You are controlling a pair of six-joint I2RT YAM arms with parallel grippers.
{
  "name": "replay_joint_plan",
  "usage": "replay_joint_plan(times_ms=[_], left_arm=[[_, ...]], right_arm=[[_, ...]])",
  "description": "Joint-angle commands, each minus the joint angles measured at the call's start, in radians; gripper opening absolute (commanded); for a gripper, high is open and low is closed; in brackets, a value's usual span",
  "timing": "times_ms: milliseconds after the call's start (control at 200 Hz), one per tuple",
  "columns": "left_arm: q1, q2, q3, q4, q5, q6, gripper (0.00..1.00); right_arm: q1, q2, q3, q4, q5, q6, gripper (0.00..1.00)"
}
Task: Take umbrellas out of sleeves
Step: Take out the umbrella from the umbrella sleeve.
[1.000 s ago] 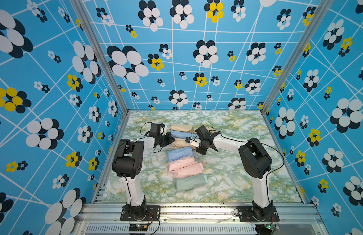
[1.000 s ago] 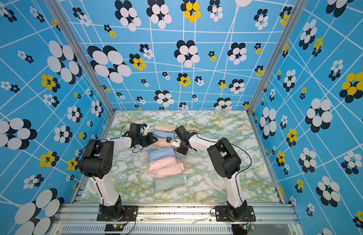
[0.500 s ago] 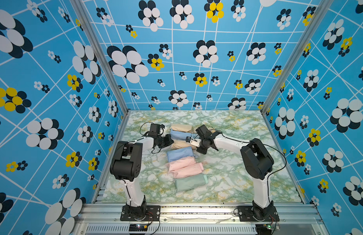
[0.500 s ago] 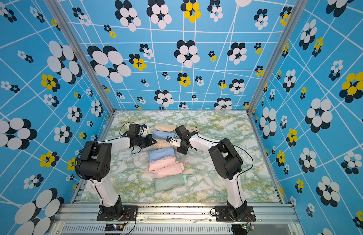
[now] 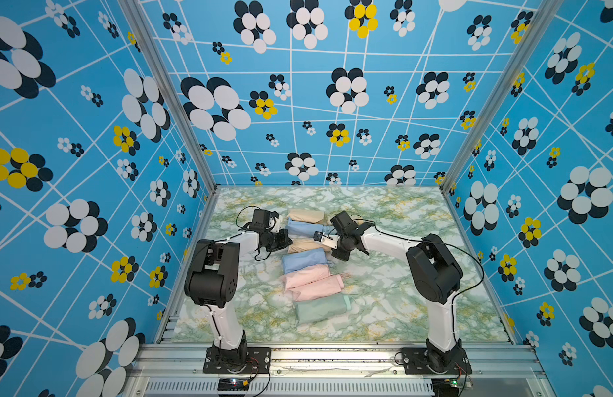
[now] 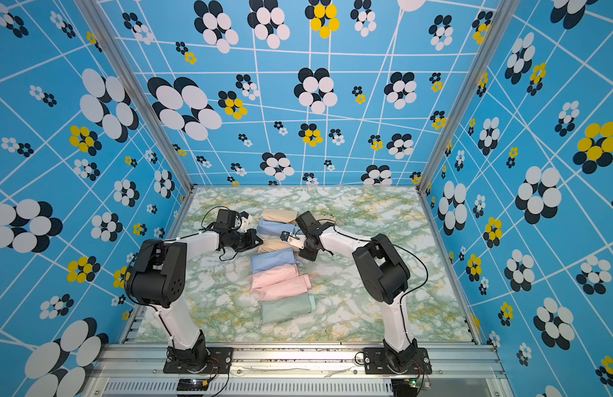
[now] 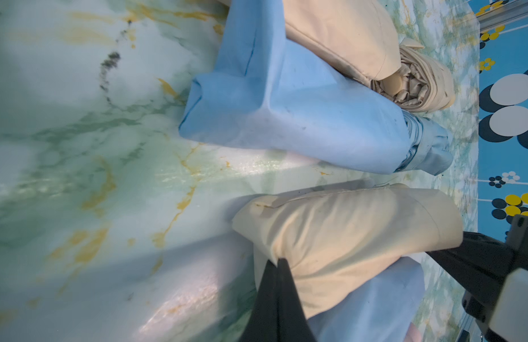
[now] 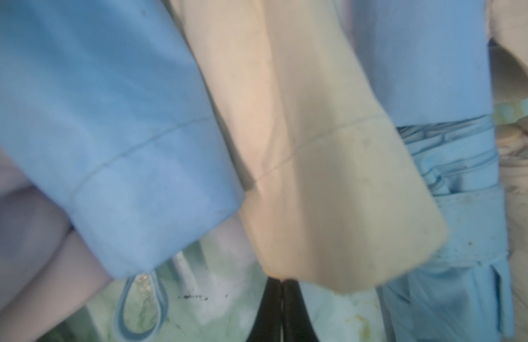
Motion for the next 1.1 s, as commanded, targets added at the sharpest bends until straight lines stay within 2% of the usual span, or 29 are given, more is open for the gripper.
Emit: replay_joint_plan(times_ms=[0, 670, 1094], left_arm=[[0.033, -0.036, 0.013, -0.067, -0.075, 0.043, 0.00], [0.040, -0.070, 0.060, -0.127, -0.086, 0.095, 0.00], [0.043, -0.055, 0.070, -0.134, -0.093, 0.099, 0.00]], right_arm=[[-0.014, -0.032, -0.022, -0.078, 0.035, -0.019, 0.00], [-0.026, -0.039, -0.020, -0.099, 0.017, -0.020, 0.00], [-0.041, -0.048, -0.035, -0.109, 0.050, -0.028, 0.00]])
